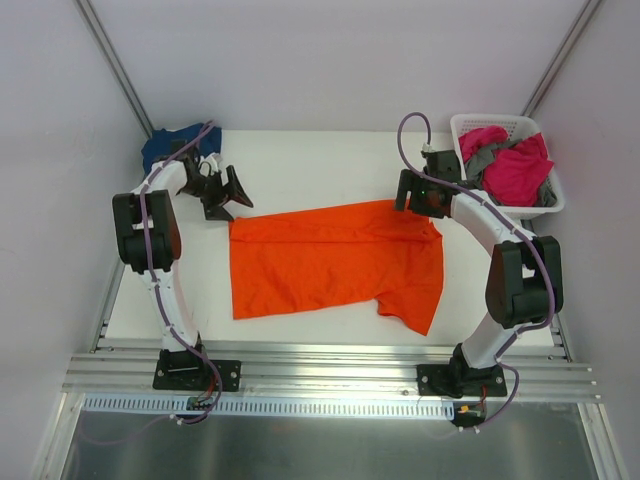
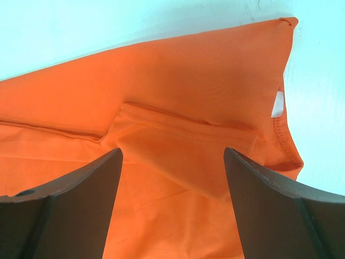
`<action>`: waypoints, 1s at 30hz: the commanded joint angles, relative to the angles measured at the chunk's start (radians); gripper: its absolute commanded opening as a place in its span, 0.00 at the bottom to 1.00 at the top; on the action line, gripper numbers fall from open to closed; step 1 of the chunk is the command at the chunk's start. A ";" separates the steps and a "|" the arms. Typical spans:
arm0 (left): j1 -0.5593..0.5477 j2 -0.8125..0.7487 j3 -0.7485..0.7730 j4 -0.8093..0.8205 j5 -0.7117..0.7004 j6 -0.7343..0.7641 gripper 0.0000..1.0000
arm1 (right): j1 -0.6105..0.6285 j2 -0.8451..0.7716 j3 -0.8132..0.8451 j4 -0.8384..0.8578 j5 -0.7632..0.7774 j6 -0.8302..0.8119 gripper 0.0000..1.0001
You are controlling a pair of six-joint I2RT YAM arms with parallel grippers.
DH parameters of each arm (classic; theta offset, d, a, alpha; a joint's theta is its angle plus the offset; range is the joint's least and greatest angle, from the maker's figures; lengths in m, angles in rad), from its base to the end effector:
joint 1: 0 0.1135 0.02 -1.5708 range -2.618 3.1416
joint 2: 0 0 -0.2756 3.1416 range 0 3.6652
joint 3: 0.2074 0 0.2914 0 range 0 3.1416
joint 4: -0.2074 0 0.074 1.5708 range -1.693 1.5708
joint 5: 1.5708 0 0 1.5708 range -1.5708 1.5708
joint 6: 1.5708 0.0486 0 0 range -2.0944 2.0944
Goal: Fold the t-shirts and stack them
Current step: Fold the tshirt
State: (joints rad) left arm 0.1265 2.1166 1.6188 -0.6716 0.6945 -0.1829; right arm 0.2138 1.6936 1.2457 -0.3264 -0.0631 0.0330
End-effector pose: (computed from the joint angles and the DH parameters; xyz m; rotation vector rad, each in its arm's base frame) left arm 0.4858 0.0304 0.1631 -0.2120 2.6051 -0.9580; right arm 0.4140 0.0930 0.2320 -0.2433 2.3389 0.1954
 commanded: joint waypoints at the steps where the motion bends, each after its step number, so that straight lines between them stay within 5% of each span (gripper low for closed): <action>1: 0.013 0.009 0.006 -0.014 0.002 0.007 0.82 | 0.004 -0.015 0.031 0.007 0.020 -0.007 0.80; 6: 0.013 0.017 0.010 -0.014 0.017 0.005 0.72 | 0.004 -0.017 0.026 0.007 0.023 -0.008 0.80; 9: 0.013 0.013 0.004 -0.014 0.020 0.008 0.56 | 0.004 -0.014 0.027 0.007 0.023 -0.008 0.80; 14: 0.016 -0.013 -0.019 -0.016 0.014 0.008 0.00 | 0.006 -0.006 0.038 0.009 0.020 -0.007 0.80; 30: 0.022 -0.221 -0.226 -0.019 0.051 -0.001 0.00 | -0.001 -0.032 0.025 0.010 0.017 -0.010 0.80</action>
State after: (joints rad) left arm 0.1394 1.9884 1.4166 -0.6762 0.7082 -0.1875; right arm 0.2138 1.6962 1.2530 -0.3267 -0.0563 0.0326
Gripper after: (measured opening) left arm 0.006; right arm 0.803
